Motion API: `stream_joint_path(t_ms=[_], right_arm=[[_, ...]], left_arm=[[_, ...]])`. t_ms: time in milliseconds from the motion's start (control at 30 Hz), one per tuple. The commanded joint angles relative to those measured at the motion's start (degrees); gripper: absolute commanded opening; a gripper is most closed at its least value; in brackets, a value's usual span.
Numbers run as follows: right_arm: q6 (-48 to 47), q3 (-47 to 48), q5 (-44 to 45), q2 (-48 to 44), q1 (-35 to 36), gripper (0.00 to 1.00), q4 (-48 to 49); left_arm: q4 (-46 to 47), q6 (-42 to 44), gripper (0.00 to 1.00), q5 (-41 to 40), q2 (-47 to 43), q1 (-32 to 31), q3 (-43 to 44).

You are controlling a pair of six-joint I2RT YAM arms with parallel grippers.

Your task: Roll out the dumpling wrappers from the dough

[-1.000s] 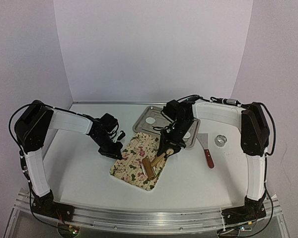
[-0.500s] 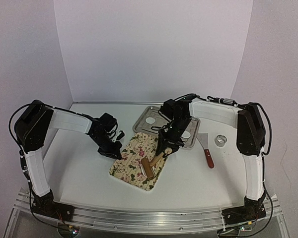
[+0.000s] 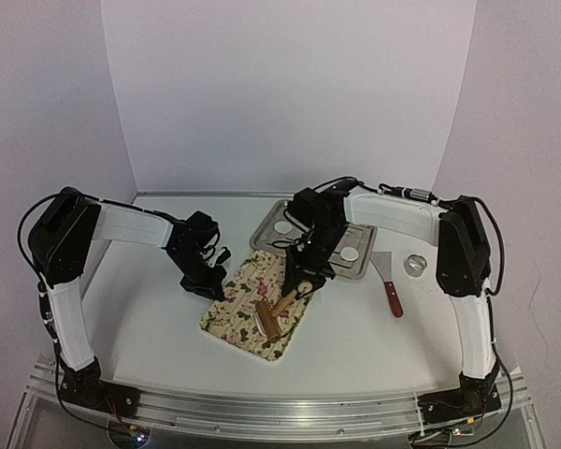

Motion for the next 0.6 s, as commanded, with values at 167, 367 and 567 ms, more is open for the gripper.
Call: stream_joint_path(t_ms=[167, 367, 567], right_arm=[[3.81, -4.59, 25.62, 17.72, 4.79, 0.0, -8.6], [3.49, -1.49, 24.63, 19.96, 6.06, 0.0, -8.93], [4.62, -1.57, 25.78, 18.75, 6.08, 0.0, -9.76]], left_arm=[[-2.77, -0.47, 0.0, -3.35, 3.18, 0.53, 1.33], [-2.71, -0.28, 0.0, -3.14, 3.02, 0.53, 1.09], [-2.78, -0.15, 0.0, -3.81, 3.05, 0.58, 1.03]])
